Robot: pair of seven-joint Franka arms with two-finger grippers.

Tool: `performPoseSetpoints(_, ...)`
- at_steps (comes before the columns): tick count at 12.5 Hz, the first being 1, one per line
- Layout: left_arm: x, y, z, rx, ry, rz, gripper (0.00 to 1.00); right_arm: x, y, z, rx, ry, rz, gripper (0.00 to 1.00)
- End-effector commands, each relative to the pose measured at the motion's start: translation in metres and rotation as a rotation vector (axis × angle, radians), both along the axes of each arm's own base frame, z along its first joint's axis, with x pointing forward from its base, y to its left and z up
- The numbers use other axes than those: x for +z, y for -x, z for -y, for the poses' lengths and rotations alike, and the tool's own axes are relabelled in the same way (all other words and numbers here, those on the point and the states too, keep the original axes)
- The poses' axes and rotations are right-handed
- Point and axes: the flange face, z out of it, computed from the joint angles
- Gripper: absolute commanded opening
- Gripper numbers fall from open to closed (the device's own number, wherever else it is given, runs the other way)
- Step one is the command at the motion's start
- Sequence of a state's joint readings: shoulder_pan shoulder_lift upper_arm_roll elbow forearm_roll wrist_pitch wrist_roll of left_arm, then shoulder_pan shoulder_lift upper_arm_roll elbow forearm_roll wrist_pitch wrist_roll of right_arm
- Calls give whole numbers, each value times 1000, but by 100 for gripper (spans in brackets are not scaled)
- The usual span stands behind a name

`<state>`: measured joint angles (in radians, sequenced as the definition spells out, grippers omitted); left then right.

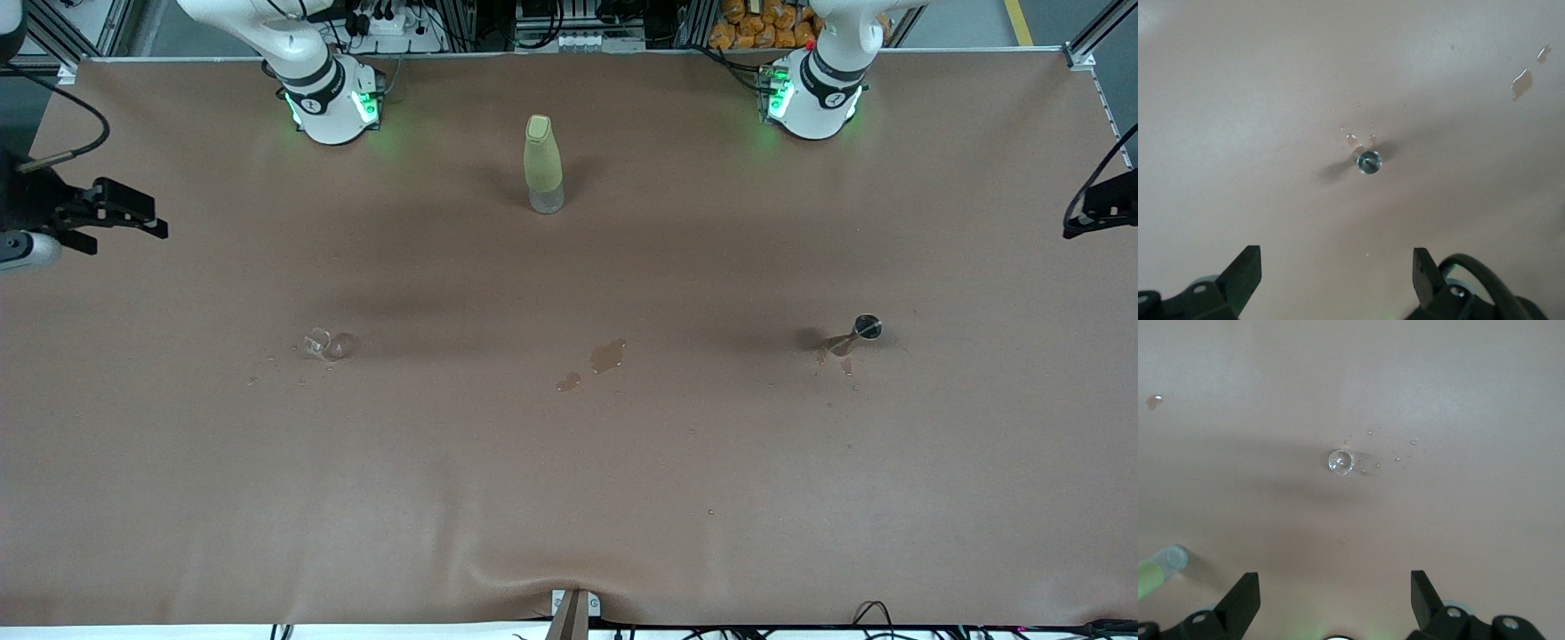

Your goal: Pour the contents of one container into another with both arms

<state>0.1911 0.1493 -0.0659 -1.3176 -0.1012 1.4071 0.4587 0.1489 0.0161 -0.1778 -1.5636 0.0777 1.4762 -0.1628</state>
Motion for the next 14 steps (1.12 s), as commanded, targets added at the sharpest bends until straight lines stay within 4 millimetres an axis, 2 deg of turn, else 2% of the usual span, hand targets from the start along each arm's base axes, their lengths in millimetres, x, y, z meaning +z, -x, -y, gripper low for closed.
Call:
performPoseSetpoints(1,19,18,27,76,-35,11,100,10,7,5,-41,39,11,100)
performPoseSetpoints(3,18,32,66,151,-45,-16,100,13,7,14,-55,49,21,100)
performPoseSetpoints(5,20,36,89,200,-50,-21,100,18,4,19,-65,54,33,100)
performPoseSetpoints(10,30,47,117,173,-116,24,100,28,3,30,-77,102,53,100)
performPoseSetpoints(12,40,61,124,147,-244,83,100,28,3,34,-88,101,53,100)
performPoseSetpoints(14,44,62,124,147,-228,96,100,28,4,38,-97,100,49,100)
